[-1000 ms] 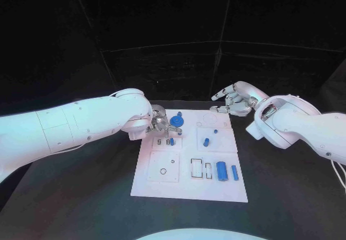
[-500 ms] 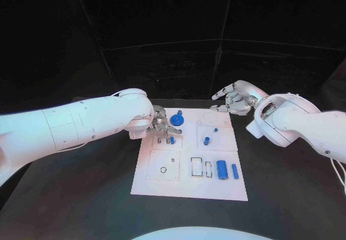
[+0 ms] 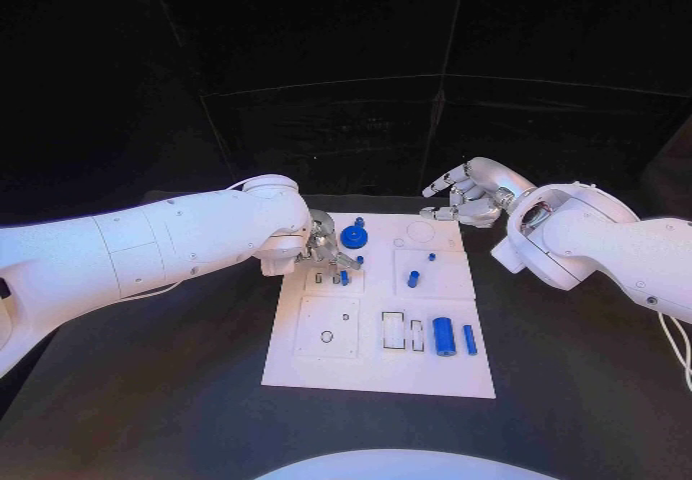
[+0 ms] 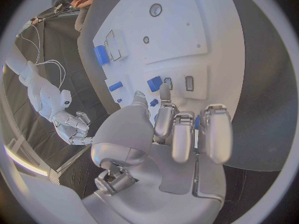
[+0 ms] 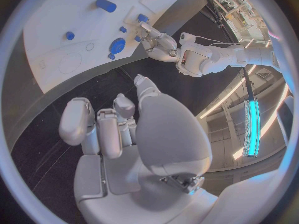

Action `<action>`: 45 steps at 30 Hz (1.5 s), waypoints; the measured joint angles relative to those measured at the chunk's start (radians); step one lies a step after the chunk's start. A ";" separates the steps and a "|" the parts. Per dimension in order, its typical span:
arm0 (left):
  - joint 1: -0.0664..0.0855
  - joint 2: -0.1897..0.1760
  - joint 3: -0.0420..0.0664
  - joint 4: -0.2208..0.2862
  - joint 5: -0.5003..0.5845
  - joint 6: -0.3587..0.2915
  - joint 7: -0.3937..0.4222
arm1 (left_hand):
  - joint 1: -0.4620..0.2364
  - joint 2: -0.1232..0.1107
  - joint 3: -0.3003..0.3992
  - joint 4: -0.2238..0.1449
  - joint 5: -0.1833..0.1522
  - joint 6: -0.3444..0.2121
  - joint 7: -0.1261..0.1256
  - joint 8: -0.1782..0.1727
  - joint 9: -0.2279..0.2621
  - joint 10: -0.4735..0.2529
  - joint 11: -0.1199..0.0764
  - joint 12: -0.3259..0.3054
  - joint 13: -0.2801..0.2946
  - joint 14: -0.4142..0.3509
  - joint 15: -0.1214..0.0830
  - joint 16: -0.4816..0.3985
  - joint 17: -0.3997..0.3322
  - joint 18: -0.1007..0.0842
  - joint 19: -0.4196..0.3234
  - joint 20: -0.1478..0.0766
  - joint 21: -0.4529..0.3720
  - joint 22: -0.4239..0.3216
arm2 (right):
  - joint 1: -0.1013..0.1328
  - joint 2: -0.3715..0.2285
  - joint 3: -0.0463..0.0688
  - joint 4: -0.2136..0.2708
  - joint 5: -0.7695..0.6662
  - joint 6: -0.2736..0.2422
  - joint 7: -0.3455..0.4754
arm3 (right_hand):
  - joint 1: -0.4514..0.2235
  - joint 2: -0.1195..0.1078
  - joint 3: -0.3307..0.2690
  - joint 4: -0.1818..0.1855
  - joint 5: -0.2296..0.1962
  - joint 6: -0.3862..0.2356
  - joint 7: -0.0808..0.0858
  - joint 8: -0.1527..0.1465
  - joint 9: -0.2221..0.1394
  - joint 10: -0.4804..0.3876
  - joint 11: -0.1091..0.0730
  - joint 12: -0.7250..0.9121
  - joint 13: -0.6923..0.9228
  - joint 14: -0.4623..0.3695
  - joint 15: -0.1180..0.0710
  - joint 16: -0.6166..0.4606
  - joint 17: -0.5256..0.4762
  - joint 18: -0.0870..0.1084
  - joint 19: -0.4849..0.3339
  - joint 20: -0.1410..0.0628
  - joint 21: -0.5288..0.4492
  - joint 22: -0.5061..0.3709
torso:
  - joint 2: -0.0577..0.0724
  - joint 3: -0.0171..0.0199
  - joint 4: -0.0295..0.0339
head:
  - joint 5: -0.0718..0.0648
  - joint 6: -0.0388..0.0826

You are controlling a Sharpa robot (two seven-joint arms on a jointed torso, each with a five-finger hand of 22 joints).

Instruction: Assemble the parts on the task board

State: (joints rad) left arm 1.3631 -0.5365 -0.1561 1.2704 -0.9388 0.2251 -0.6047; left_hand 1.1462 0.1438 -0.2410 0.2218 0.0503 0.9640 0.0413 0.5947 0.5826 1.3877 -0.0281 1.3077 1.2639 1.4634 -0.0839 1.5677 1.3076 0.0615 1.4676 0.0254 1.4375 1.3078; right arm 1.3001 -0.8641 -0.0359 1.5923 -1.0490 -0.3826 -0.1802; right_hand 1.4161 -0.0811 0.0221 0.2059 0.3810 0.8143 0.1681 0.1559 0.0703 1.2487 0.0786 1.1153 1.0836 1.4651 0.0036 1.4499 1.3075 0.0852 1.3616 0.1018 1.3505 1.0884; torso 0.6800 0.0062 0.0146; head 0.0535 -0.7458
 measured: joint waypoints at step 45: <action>-0.004 0.040 -0.008 -0.032 -0.002 0.032 -0.002 | 0.134 0.018 0.141 -0.147 0.000 -0.028 -0.008 -0.007 0.034 -0.019 0.001 -0.023 -0.012 0.003 -0.003 0.000 0.000 0.000 0.000 0.000 0.000 0.000 | 0.000 0.012 0.000 -0.013 -0.001 0.011 -0.005 | 0.004 0.004 -0.005 0.000 0.014 0.000 0.000 0.000 -0.001 0.000 0.000 0.000 0.001 0.000 0.000 -0.004 0.000 0.000 0.000 0.000 0.000 0.000 | 0.000 0.0012 0.0007 | -0.004 -0.021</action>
State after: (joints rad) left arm 1.3592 -0.4963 -0.1642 1.2388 -0.9404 0.2569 -0.6064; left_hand 1.2803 0.1614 -0.0997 0.0751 0.0501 0.9362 0.0336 0.5876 0.6162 1.3683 -0.0269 1.2843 1.2520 1.4669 -0.0871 1.5677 1.3075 0.0617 1.4675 0.0254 1.4373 1.3075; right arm 1.3000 -0.8520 -0.0361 1.5798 -1.0500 -0.3716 -0.1856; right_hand 1.4198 -0.0774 0.0168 0.2056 0.3952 0.8143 0.1681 0.1559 0.0697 1.2487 0.0786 1.1152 1.0843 1.4651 0.0036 1.4462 1.3073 0.0852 1.3616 0.1018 1.3505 1.0889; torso 0.6802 0.0074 0.0152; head 0.0491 -0.7665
